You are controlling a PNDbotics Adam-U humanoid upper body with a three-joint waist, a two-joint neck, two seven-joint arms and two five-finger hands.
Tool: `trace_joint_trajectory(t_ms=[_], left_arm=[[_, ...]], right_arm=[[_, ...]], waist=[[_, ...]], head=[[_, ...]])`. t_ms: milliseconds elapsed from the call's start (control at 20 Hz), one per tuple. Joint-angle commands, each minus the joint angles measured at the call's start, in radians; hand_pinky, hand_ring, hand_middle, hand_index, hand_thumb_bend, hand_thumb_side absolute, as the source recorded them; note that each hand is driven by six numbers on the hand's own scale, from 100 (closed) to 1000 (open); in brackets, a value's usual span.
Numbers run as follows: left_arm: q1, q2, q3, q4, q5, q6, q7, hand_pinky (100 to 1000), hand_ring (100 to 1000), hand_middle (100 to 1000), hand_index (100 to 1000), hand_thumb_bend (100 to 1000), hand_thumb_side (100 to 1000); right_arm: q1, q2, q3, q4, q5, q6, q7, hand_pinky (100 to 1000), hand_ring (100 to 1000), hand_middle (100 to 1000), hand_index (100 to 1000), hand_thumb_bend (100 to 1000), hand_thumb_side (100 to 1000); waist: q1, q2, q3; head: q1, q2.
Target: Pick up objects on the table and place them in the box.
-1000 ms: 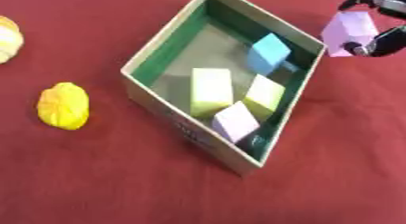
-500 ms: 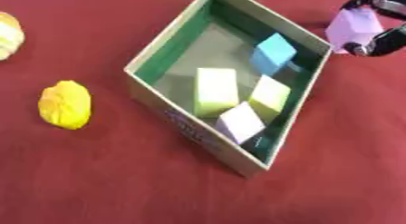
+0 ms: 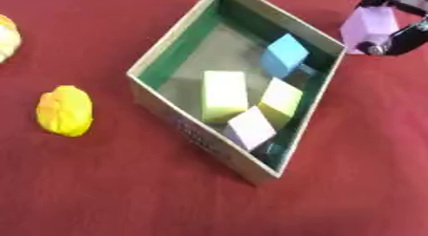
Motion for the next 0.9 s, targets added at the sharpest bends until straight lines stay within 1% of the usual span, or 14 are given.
trace_joint_trajectory(t_ms=[50,250,400,550,750,900], left_arm=[[-0.001,0.022,0.010,-0.016,-0.007,0.000,-0.004,749,554,605,769,199,509],[0.004,0.026,0.011,-0.016,-0.014,0.002,-0.005,749,557,606,770,203,506],[0.007,0.028,0.011,-0.016,-0.018,0.002,-0.007,750,560,607,770,209,501],[0.010,0.030,0.012,-0.016,-0.023,0.003,-0.008,751,561,608,770,212,498],[0.007,0.033,0.013,-0.016,-0.026,0.002,-0.008,752,564,609,771,219,491],[0.005,0.030,0.012,-0.016,-0.026,0.002,-0.009,752,564,609,771,221,490]], right_arm=[[-0.031,-0.038,-0.009,-0.045,-0.017,-0.004,-0.003,860,826,667,792,370,100],[-0.058,-0.041,0.012,-0.123,-0.043,-0.016,0.043,860,820,666,789,356,100],[-0.089,-0.030,0.037,-0.188,-0.071,-0.024,0.094,860,820,673,793,343,100],[-0.121,-0.013,0.060,-0.232,-0.098,-0.024,0.140,859,822,678,797,326,100],[-0.155,0.021,0.110,-0.265,-0.132,-0.021,0.197,860,828,689,805,284,100],[-0.196,0.071,0.159,-0.275,-0.150,-0.021,0.241,859,830,692,809,255,100]], waist=[[0.008,-0.054,-0.013],[0.006,-0.090,-0.033],[0.004,-0.114,-0.043],[0.002,-0.136,-0.050],[-0.002,-0.158,-0.051],[0.002,-0.168,-0.049]], head=[[-0.002,0.009],[0.000,0.032],[-0.001,0.049],[-0.003,0.062],[-0.005,0.076],[-0.004,0.085]])
